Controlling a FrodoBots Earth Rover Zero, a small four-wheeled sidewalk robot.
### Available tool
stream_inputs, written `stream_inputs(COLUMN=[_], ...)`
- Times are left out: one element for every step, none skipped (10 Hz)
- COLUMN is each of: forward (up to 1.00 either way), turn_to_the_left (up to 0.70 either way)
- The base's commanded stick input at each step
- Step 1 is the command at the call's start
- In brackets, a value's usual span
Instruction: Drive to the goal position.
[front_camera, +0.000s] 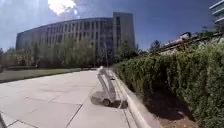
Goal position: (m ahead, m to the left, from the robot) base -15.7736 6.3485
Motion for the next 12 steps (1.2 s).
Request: stream_inputs(forward=[0.01,0.04,0.04,0.04,0.04,0.0,0.03,0.04,0.04,0.04,0.04,0.02], turn_to_the_left=[0.0,0.0,0.0,0.0,0.0,0.0,0.0,0.0,0.0,0.0,0.0,0.0])
